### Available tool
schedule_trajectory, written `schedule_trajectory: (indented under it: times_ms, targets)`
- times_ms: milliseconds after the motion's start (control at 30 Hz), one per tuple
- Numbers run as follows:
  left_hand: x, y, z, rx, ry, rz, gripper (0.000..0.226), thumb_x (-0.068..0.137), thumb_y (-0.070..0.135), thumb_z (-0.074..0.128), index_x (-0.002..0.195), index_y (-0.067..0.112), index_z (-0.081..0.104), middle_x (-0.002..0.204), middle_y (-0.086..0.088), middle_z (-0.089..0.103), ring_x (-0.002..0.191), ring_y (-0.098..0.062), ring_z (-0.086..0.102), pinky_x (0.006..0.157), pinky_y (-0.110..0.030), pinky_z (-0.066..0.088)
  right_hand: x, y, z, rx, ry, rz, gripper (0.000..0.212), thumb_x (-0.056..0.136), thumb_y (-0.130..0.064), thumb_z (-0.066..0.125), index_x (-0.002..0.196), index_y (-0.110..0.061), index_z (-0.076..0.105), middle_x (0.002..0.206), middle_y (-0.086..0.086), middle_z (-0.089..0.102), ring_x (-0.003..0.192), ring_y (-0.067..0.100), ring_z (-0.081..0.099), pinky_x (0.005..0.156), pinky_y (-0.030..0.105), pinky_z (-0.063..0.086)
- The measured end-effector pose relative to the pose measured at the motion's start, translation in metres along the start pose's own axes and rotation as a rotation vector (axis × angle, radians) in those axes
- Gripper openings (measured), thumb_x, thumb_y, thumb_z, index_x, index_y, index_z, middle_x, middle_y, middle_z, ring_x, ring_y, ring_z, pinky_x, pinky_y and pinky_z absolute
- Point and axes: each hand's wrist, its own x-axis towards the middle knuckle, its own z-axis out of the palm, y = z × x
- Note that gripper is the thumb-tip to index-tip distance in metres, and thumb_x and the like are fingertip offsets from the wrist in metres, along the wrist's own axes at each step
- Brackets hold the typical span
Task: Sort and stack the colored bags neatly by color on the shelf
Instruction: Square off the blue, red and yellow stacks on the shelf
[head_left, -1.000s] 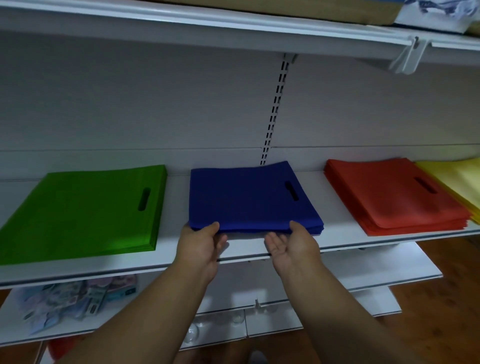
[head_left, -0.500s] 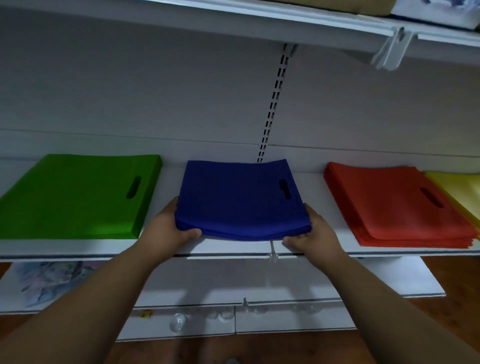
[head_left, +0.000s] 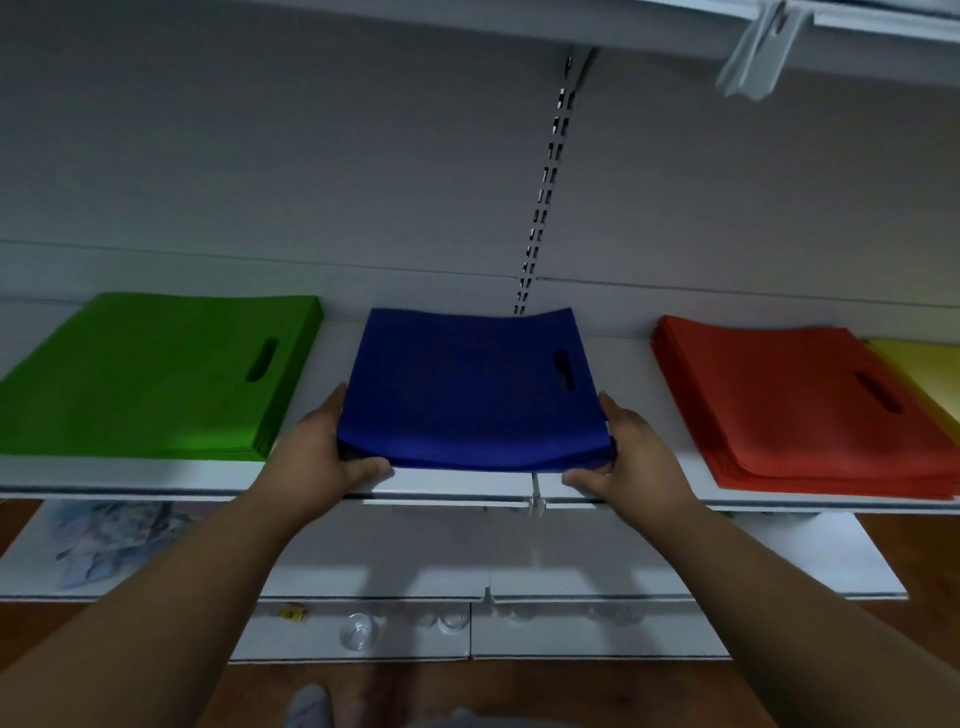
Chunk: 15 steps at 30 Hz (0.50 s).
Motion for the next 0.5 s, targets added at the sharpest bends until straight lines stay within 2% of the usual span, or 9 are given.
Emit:
schedule_trajectory:
  times_ms: [100, 167, 233, 300, 433, 500]
  targets:
    - [0.003, 0.001, 0.000, 0.054, -0.008, 0.030, 0.057, 0.072, 0.022, 0.080, 0.116, 0.038, 0.048, 0.091, 0.015, 0.065, 0.077, -0.001, 0.061, 0.059, -0.020, 0.044, 0.000, 0.010, 0.001, -0.068, 0.032, 0.018, 0.067, 0.065, -0.038, 0.080, 0.123, -0.036, 0.047, 0.103, -0.010, 0.058, 0.083, 0.009, 0.061, 0.064, 0.023, 0.048]
    - [0.004, 0.002, 0.001, 0.103, -0.026, 0.019, 0.065, 0.071, 0.025, 0.079, 0.123, 0.041, 0.043, 0.093, 0.014, 0.063, 0.078, -0.009, 0.062, 0.061, -0.028, 0.049, 0.000, 0.017, 0.003, -0.110, 0.017, -0.008, 0.084, 0.066, -0.037, 0.083, 0.138, -0.029, 0.042, 0.109, -0.009, 0.052, 0.092, 0.008, 0.052, 0.073, 0.023, 0.043]
    - [0.002, 0.001, 0.002, 0.133, -0.032, 0.000, 0.074, 0.068, 0.029, 0.081, 0.128, 0.044, 0.040, 0.097, 0.013, 0.063, 0.081, -0.014, 0.062, 0.066, -0.035, 0.053, 0.001, 0.020, 0.004, -0.132, 0.018, -0.023, 0.092, 0.066, -0.037, 0.084, 0.144, -0.025, 0.038, 0.111, -0.005, 0.051, 0.095, 0.008, 0.046, 0.076, 0.021, 0.039]
    - [0.003, 0.000, 0.002, 0.131, -0.035, 0.006, 0.071, 0.069, 0.028, 0.081, 0.126, 0.042, 0.041, 0.098, 0.010, 0.064, 0.082, -0.016, 0.062, 0.068, -0.036, 0.054, 0.001, 0.021, 0.004, -0.129, 0.035, -0.026, 0.087, 0.066, -0.039, 0.082, 0.142, -0.028, 0.039, 0.108, -0.004, 0.054, 0.094, 0.010, 0.049, 0.070, 0.018, 0.038]
    - [0.004, 0.002, 0.003, 0.112, -0.045, -0.007, 0.070, 0.071, 0.027, 0.078, 0.128, 0.043, 0.040, 0.096, 0.011, 0.064, 0.081, -0.014, 0.063, 0.068, -0.038, 0.055, -0.003, 0.026, 0.009, -0.110, 0.023, -0.012, 0.086, 0.069, -0.043, 0.080, 0.142, -0.029, 0.038, 0.112, -0.008, 0.051, 0.097, 0.007, 0.049, 0.076, 0.018, 0.039]
    - [0.004, 0.003, 0.002, 0.107, -0.044, -0.011, 0.068, 0.069, 0.029, 0.080, 0.123, 0.042, 0.042, 0.096, 0.010, 0.063, 0.080, -0.014, 0.062, 0.068, -0.038, 0.055, -0.002, 0.023, 0.008, -0.075, 0.034, -0.026, 0.077, 0.068, -0.039, 0.080, 0.134, -0.034, 0.042, 0.104, -0.010, 0.053, 0.091, 0.004, 0.049, 0.071, 0.018, 0.039]
